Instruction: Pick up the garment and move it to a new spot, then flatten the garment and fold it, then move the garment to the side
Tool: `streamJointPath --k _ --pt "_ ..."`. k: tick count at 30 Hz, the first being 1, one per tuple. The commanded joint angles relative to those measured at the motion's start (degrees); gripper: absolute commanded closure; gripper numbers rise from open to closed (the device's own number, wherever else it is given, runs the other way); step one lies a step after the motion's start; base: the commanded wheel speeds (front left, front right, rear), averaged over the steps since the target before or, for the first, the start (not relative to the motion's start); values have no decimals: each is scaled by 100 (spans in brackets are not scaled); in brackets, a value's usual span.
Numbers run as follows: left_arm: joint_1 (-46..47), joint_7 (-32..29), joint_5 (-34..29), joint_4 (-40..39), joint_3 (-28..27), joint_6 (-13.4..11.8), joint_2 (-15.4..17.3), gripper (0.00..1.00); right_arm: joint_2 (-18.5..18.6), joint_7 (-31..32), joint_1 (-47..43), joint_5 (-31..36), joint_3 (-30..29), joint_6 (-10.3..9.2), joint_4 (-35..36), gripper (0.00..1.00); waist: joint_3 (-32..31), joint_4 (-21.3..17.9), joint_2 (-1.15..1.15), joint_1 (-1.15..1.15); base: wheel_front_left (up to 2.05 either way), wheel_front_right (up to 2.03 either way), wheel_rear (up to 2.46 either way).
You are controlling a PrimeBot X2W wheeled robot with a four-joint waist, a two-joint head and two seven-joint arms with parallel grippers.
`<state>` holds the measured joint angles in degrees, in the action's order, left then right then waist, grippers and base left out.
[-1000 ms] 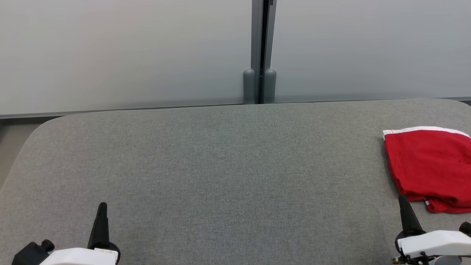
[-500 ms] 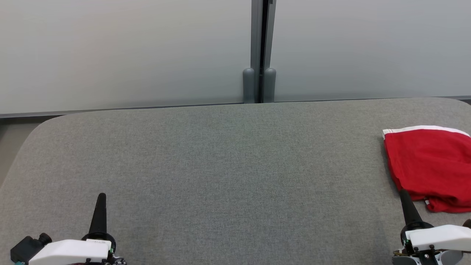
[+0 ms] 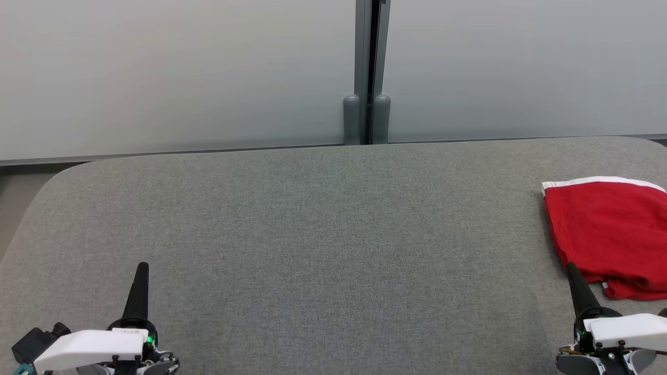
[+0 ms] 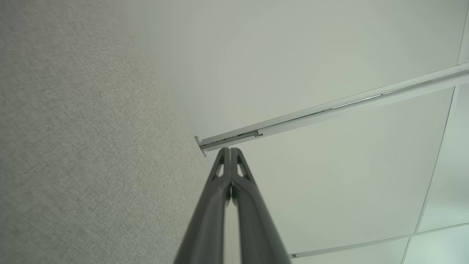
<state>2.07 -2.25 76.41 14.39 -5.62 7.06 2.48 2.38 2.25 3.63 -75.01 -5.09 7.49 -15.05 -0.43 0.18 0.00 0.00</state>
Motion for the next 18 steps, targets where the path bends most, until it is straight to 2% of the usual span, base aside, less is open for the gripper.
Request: streamJointPath --k 1,18 --pt "158 -32 143 -47 -32 38 38 100 58 43 119 -138 -32 0 65 100 2 -1 0 0 0 0 0" --pt "303 -233 837 -46 -66 55 48 100 64 237 196 -898 -93 1 85 100 27 -8 0 0 0 0 0"
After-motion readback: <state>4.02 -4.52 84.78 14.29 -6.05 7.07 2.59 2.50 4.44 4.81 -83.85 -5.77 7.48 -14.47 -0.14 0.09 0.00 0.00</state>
